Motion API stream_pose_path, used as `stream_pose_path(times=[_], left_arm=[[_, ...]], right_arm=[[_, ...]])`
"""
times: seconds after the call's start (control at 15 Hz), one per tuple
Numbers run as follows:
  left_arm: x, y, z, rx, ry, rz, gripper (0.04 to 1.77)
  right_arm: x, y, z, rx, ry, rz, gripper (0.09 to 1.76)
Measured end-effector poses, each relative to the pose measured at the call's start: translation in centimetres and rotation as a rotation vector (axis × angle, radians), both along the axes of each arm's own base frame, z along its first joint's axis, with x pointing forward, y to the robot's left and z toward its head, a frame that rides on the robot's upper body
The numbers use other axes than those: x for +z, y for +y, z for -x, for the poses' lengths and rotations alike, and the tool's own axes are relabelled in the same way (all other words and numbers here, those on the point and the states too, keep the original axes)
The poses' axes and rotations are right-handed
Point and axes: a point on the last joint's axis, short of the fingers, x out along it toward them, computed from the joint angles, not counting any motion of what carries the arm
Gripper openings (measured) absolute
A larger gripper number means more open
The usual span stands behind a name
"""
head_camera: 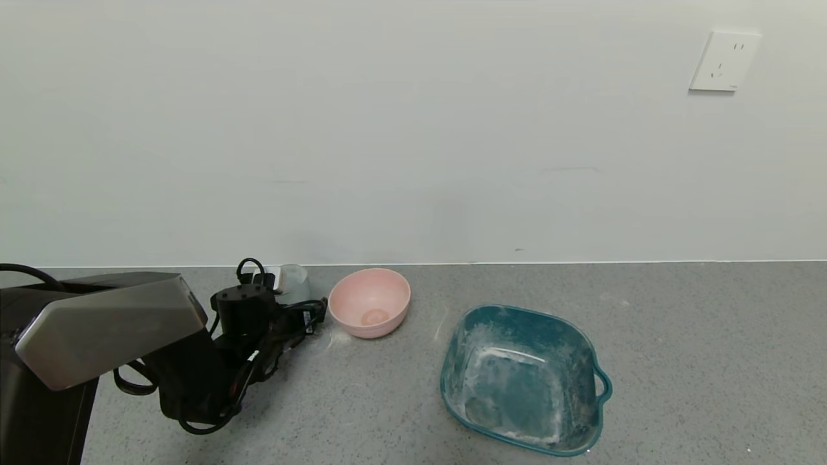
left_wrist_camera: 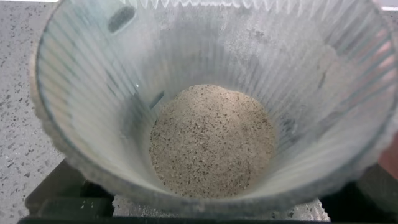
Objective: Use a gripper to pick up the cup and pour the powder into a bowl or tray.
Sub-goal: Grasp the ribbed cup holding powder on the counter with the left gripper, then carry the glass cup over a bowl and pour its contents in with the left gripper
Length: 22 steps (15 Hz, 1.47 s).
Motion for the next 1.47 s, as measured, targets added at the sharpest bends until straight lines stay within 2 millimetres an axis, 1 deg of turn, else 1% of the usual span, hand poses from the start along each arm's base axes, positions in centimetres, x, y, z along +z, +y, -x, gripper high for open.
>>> stream_pose_path(times=[0.07,0.13,0.2,1.0,1.27,1.47], left_arm=[[0.1,0.0,-0.1,0.002,-0.003,0.001,1.5],[0.1,0.1,-0.1,0.003,-0.004,0.002,1.38],[0.1,0.1,-0.1,0.002,-0.006,0.001,1.33],[0.4,0.1,0.1,0.001,-0.009,0.001,1.31],[1.5,0.2,0.4,0.005,-0.012,-0.006,1.31],[3.1,0.5,0.8,0.013,0.001,-0.013,1.31]], right_arm=[[0.0,0.0,0.0,-0.001,0.0,0.0,1.71],[0.0,0.0,0.0,0.0,0.0,0.0,1.71],[0.0,0.0,0.0,0.0,0.0,0.0,1.71],[0.0,0.0,0.0,0.0,0.0,0.0,1.71],[0.0,0.0,0.0,0.0,0.0,0.0,1.71],[0.0,0.0,0.0,0.0,0.0,0.0,1.71]])
